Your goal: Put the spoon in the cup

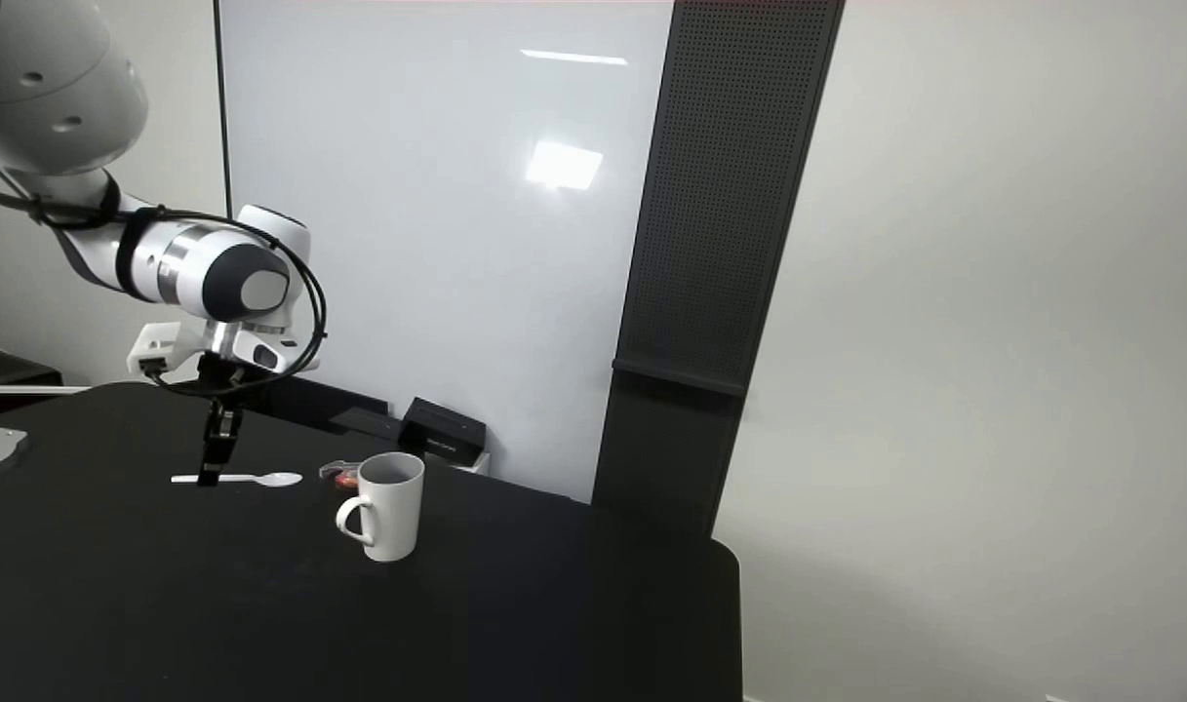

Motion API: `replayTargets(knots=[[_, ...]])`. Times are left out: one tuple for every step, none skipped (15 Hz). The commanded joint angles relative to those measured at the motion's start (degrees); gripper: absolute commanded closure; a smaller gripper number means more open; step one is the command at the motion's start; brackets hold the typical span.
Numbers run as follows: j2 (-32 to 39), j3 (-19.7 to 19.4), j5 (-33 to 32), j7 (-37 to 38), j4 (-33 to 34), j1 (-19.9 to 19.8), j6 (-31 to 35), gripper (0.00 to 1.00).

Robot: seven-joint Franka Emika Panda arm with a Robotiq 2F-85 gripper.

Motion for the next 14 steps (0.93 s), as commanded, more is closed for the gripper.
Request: replayTargets(knots=[[-1.1, 1.8, 4.9, -0.9, 3.0, -3.9, -5.2, 0.95], [-1.2, 2.0, 6.3, -1.2, 3.7, -4.8, -6.2, 0.95], [-1.4, 2.2, 7.8, -1.4, 4.3, -5.8, -7.0, 0.95], [-1.5, 2.2, 9.1, -1.4, 4.9, -6.5, -7.6, 0.95], [-1.6, 2.3, 10.6, -1.4, 5.3, -7.3, -8.0, 0.95], [-1.7, 2.5, 11.9, -1.6, 5.7, -8.1, -8.5, 0.95], [-1.7, 2.8, 13.2, -1.8, 6.3, -8.9, -9.2, 0.95], [-1.6, 3.1, 14.6, -2.2, 7.0, -9.9, -10.4, 0.95], [-1.5, 3.2, 15.7, -2.4, 7.5, -10.6, -11.3, 0.95], [-1.6, 3.3, 16.9, -2.5, 7.7, -11.3, -11.8, 0.95], [-1.6, 3.3, 17.8, -2.4, 7.9, -11.8, -12.3, 0.95], [-1.7, 3.2, 18.8, -2.4, 8.1, -12.4, -12.5, 0.95], [-1.7, 3.2, 19.7, -2.3, 8.2, -13.0, -12.7, 0.95], [-1.7, 3.0, 20.3, -2.3, 8.4, -13.4, -13.1, 0.95]])
